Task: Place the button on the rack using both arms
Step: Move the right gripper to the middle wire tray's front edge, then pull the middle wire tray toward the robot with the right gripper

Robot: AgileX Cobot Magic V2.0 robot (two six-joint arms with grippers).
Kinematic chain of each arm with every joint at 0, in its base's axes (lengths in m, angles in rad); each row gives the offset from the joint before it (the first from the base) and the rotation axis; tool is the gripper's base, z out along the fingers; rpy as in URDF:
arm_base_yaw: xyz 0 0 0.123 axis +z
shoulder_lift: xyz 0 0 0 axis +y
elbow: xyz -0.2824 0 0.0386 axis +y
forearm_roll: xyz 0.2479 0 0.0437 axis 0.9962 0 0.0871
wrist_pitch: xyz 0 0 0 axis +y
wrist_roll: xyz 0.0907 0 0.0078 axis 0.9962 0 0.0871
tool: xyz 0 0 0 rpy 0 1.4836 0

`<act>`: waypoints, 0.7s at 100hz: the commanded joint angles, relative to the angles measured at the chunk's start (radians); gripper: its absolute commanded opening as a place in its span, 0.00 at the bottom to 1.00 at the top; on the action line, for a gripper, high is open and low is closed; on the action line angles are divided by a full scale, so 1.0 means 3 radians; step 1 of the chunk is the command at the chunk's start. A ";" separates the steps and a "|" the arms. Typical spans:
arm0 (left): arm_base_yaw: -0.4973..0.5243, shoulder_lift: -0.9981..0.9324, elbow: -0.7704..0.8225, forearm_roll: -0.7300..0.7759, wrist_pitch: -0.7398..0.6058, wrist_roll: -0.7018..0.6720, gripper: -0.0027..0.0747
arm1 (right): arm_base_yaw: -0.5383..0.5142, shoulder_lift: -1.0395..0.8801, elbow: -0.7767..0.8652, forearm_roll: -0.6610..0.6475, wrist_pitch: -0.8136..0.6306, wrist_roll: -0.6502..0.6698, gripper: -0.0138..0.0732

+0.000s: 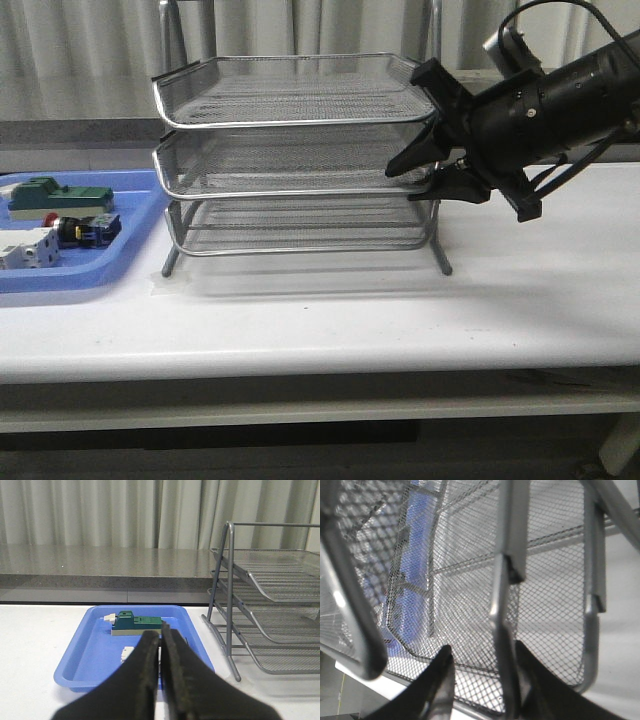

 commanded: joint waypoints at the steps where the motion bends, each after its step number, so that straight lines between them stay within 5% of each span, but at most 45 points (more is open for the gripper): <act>1: -0.0023 -0.0109 0.0150 0.0008 -0.0255 -0.0037 0.04 | 0.0000 -0.0151 -0.0099 0.0134 0.0126 -0.0040 0.39; 30: -0.0023 -0.0109 0.0150 0.0008 -0.0255 -0.0037 0.04 | 0.0000 -0.0151 -0.0096 0.0106 0.0150 -0.0040 0.18; 70: -0.0023 -0.0109 0.0150 0.0008 -0.0255 -0.0037 0.04 | 0.0003 -0.0256 0.0271 -0.0044 0.0197 -0.0063 0.18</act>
